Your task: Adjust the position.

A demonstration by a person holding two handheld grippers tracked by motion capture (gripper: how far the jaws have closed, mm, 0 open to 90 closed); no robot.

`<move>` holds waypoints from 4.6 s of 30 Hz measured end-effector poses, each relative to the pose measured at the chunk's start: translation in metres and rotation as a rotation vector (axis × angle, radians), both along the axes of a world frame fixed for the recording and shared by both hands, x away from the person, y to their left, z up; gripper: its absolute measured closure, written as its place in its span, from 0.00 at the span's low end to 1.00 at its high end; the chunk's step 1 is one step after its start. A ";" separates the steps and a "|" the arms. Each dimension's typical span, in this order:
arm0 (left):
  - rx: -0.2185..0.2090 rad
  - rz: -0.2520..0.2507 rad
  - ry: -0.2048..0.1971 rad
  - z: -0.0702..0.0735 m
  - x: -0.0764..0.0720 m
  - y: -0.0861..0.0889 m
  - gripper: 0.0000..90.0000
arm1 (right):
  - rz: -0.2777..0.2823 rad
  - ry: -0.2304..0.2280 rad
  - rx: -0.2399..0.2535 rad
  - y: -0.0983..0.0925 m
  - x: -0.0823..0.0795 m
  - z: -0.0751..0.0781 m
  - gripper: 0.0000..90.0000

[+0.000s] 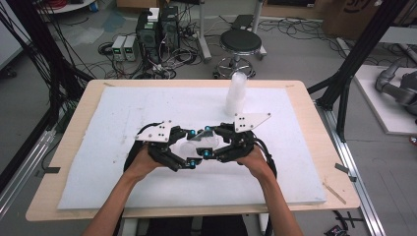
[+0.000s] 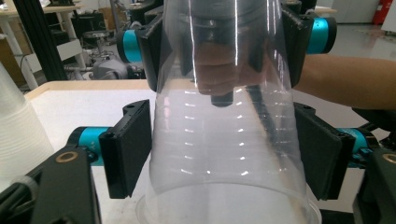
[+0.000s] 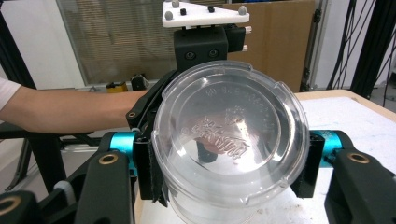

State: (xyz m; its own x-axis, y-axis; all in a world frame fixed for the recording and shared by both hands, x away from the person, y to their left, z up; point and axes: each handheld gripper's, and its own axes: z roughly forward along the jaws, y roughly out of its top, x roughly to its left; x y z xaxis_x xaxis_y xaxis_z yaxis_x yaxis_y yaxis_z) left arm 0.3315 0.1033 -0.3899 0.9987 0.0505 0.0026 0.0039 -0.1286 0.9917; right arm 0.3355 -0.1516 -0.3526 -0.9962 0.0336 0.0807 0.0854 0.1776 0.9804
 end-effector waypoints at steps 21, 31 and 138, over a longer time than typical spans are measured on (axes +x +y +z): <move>0.023 0.026 -0.019 0.001 0.000 0.004 0.37 | -0.062 -0.008 -0.012 0.004 0.000 -0.003 0.15; 0.034 0.034 -0.021 0.003 -0.002 0.007 0.37 | -0.066 -0.004 -0.014 0.002 0.000 -0.003 0.15; 0.282 0.150 0.060 0.021 0.001 0.041 0.15 | -0.056 -0.041 -0.492 -0.008 0.005 -0.010 0.49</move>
